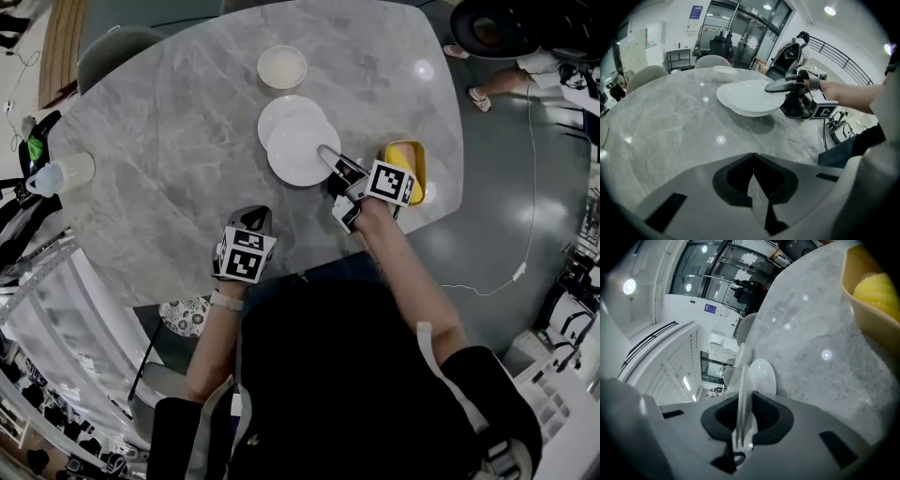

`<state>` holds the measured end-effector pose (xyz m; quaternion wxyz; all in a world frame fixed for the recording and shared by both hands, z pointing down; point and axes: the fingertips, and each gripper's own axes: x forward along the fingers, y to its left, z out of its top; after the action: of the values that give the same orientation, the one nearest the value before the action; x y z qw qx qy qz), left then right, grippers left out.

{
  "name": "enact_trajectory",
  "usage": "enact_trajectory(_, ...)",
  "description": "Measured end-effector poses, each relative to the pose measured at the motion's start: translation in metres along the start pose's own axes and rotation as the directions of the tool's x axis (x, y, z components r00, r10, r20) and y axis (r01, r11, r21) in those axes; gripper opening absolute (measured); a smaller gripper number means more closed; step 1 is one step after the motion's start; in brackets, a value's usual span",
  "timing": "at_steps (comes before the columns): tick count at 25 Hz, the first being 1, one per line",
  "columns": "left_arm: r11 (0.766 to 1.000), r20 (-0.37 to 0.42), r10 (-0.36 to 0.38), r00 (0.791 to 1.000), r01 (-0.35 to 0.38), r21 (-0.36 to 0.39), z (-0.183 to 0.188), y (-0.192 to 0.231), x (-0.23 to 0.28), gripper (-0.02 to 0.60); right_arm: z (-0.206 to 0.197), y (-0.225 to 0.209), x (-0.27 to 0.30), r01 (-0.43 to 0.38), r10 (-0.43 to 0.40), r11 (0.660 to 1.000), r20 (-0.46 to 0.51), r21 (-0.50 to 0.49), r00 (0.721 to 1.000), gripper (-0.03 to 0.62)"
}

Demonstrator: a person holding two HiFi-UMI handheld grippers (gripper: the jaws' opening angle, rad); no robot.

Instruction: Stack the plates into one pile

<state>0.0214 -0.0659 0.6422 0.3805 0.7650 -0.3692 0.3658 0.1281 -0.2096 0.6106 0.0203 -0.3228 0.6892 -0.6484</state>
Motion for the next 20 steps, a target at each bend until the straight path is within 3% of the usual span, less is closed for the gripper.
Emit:
enact_trajectory(12,0.998,-0.004,0.014,1.000,-0.014,-0.064,0.002,0.002,0.011,0.008,0.024,-0.007,0.025,0.027,-0.028,0.999,0.020,0.017,0.999,0.052)
enact_trajectory(17,0.996,-0.006,0.023,1.000,-0.024,-0.086,0.001,0.000,0.011,0.008,0.029,-0.004,0.030,0.043,-0.044,0.998,-0.005,-0.041,0.999,0.054)
enact_trajectory(20,0.995,-0.006,0.025,1.000,-0.026,-0.093,0.000,-0.003,0.010,0.008,0.029,-0.003,0.032,0.071,-0.074,0.991,-0.030,-0.110,0.997,0.101)
